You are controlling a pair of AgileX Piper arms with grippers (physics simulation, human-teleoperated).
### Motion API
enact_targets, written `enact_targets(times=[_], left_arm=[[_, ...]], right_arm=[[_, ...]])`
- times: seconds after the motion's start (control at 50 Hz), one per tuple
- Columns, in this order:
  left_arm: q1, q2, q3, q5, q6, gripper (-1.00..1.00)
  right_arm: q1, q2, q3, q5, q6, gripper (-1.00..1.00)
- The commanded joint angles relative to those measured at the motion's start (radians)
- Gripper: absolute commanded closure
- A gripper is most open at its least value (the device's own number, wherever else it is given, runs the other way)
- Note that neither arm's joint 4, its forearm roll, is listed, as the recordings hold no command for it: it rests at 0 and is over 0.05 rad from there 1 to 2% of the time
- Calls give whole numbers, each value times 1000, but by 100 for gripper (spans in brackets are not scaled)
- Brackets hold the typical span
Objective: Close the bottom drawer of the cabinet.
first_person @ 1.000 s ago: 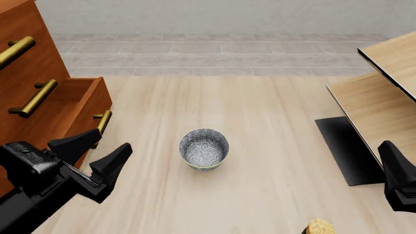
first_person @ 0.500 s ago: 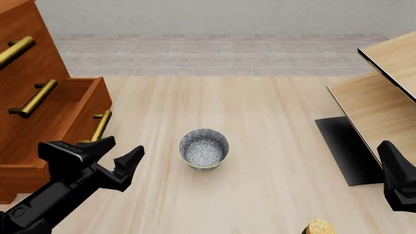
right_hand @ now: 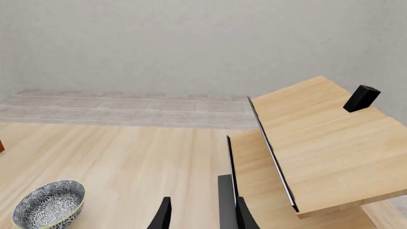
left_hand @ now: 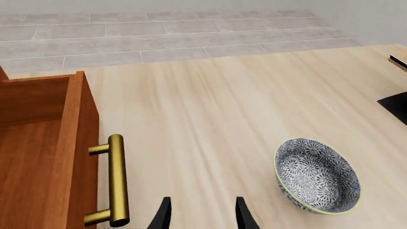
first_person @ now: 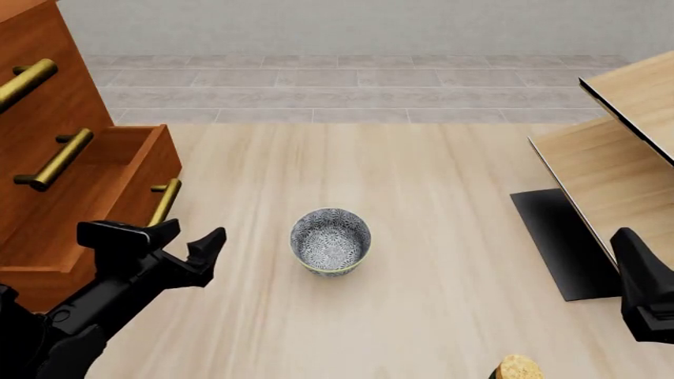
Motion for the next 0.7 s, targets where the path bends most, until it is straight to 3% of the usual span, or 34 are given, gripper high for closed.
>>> enact_targets(times=[0.02,0.7], left_arm=[[53,72,-34,-4,7,-100],[190,175,-96,-3,142,-100]], right_arm=[[0,3,0,-2,0,-100],[1,15,0,-13,3,-100]])
